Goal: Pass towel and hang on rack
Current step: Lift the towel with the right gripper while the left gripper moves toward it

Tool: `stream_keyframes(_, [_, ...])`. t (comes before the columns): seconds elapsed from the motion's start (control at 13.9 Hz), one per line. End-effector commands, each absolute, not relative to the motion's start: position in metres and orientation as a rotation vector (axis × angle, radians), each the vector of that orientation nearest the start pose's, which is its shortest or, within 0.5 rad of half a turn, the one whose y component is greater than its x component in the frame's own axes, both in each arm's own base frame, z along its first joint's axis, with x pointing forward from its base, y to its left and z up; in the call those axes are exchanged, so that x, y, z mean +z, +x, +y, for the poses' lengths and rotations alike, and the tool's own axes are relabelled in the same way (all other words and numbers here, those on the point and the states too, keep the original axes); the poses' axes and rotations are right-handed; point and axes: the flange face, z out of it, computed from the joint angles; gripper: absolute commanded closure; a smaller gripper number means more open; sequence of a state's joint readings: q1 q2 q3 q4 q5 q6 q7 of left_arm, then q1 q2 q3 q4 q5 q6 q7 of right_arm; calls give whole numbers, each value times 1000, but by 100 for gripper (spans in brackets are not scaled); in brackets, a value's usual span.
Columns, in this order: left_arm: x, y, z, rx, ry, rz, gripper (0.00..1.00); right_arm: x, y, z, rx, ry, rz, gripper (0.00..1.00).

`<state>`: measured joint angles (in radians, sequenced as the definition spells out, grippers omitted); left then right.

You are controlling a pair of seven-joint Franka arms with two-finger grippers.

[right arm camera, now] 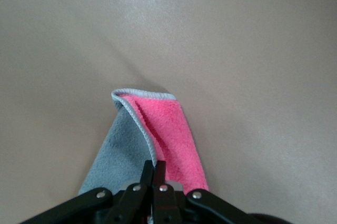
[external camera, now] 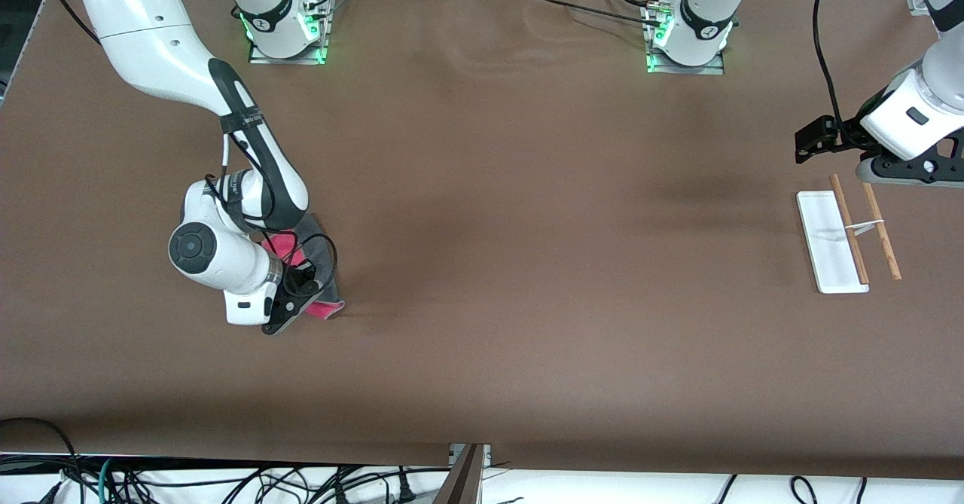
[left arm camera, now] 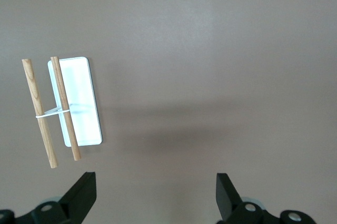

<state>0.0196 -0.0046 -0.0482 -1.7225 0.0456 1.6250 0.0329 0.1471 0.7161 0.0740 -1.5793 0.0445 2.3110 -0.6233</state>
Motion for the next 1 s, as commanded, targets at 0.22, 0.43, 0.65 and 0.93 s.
stream_keyframes(0.22, [565,551,-14,195,-3078,235,0,285,699,158,63,-2799,-1057,100])
stream_keyframes(0.43, [580,553,-14,147,-3081,276,0,333,695,177,188,-2829,-955,100])
stream_keyframes(0.65, [593,547,-11,130,-3081,265,0,385,687,195,312,-2869,-819,100])
stream_keyframes(0.93, [605,545,-11,120,-3081,256,0,452,665,223,451,-2934,-635,100])
